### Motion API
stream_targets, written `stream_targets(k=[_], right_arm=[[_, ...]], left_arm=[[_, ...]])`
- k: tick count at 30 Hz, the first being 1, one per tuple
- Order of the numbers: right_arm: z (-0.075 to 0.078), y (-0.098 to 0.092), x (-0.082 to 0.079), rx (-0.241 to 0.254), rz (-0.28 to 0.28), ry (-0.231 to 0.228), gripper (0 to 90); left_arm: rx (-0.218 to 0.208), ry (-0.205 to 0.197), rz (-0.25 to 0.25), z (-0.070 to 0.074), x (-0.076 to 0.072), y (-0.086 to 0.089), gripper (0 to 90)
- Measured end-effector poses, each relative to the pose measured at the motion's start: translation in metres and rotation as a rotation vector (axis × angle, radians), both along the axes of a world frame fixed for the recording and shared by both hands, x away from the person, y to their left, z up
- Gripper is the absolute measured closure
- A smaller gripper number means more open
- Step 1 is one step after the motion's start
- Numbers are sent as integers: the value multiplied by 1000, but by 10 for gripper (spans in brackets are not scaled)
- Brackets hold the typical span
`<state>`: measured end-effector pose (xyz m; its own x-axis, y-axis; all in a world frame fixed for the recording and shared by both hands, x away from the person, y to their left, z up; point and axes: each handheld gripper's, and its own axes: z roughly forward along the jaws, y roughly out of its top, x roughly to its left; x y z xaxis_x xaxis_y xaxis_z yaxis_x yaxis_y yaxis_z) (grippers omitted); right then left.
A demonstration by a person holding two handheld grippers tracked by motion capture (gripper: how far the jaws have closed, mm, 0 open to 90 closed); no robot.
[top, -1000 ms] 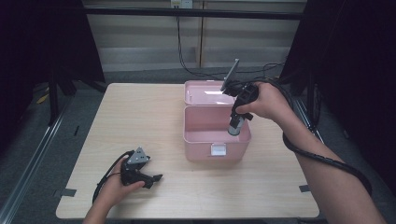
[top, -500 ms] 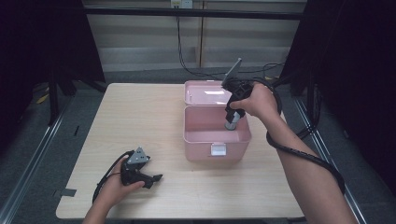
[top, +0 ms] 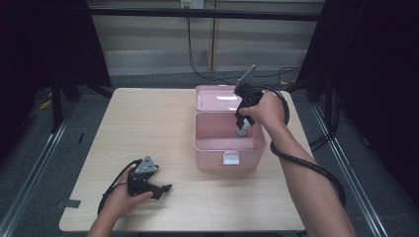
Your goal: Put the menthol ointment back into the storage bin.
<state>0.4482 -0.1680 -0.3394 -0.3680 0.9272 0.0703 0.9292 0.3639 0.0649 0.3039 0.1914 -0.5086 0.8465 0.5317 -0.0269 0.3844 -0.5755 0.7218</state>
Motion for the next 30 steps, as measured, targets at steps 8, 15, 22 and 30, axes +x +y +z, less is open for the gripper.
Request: stream_targets(k=[8, 15, 22, 30], right_arm=[[-11, 1, 3, 6, -18, 7, 506], [-20, 3, 7, 13, -34, -2, 505], [-29, 5, 12, -8, -62, -16, 505], [-47, 8, 15, -16, -83, -18, 505]], left_arm=[[0, 0, 0, 0, 0, 0, 118], [0, 0, 0, 0, 0, 0, 118], [0, 0, 0, 0, 0, 0, 118], [1, -3, 3, 0, 0, 0, 118]])
